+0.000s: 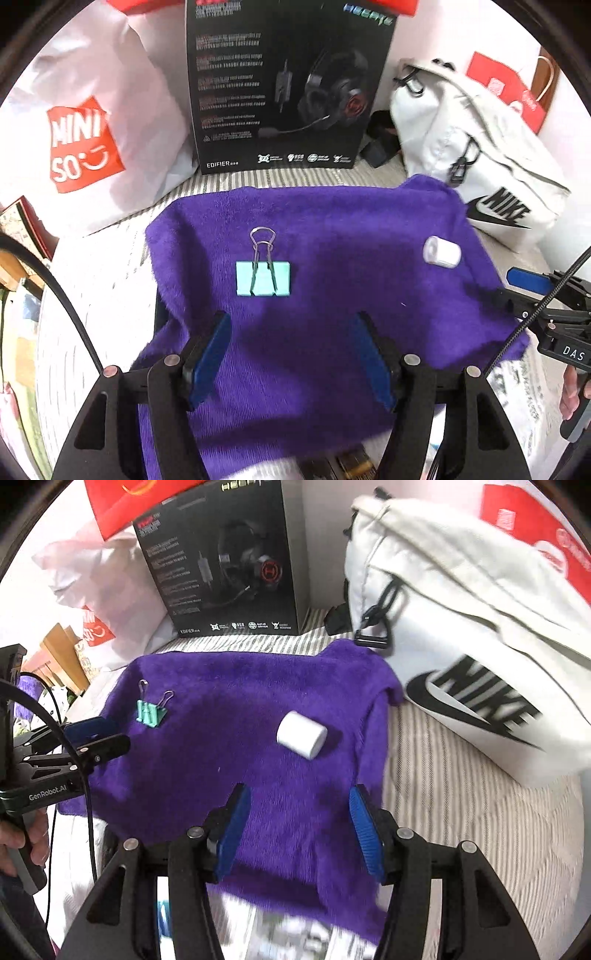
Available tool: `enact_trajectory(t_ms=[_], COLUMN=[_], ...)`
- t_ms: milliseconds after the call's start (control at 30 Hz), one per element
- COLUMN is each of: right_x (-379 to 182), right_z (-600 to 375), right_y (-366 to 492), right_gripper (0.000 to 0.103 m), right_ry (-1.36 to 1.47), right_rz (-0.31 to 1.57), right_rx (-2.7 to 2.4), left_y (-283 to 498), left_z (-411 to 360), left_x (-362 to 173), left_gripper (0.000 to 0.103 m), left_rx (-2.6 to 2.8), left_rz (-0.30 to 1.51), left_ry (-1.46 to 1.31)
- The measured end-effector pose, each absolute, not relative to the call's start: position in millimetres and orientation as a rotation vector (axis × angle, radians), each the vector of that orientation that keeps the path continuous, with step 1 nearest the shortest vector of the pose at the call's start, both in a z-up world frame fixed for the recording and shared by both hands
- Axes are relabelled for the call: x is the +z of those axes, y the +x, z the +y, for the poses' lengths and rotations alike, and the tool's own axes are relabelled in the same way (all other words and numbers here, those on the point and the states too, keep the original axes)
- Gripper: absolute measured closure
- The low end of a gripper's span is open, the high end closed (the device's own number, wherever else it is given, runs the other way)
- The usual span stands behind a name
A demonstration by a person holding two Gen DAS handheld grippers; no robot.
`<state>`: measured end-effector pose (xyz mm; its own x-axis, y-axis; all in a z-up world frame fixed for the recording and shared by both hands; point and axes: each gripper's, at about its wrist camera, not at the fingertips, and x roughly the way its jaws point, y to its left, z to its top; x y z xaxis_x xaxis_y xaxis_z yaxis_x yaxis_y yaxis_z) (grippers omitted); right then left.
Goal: Organize rigid objects
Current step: 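Open both grippers to set the clip and cylinder on the towel, then lower the left gripper around the clear plastic cup and close it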
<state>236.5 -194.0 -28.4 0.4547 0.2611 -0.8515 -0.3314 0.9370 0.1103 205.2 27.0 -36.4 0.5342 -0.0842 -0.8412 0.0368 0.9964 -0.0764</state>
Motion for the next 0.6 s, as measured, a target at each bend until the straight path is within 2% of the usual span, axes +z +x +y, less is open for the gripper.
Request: enact_trajectory(t_ms=[167,233,600], right_x=[-16.3,-14.2,-16.7], right_z=[-214.3,-220.1,-241.2], right_y=[204.2,192.4,128.8], right_gripper=[0.046,0.042,0.042], right_ry=[-0.049,-0.039,0.030], right_rz=[1.028,1.023,1.007], right_rx=[0.339,0.328,0.297], left_y=[173.6,160.8,103.1], left_z=[24.3,22.8,48.4], left_x=[-30.3,-31.5,-51.6], left_gripper=[0.037,0.037,0.037], left_rx=[-0.075,-0.068,0.002], left_rz=[1.003,1.010,1.045], left_ry=[-0.051,-0.044,-0.055])
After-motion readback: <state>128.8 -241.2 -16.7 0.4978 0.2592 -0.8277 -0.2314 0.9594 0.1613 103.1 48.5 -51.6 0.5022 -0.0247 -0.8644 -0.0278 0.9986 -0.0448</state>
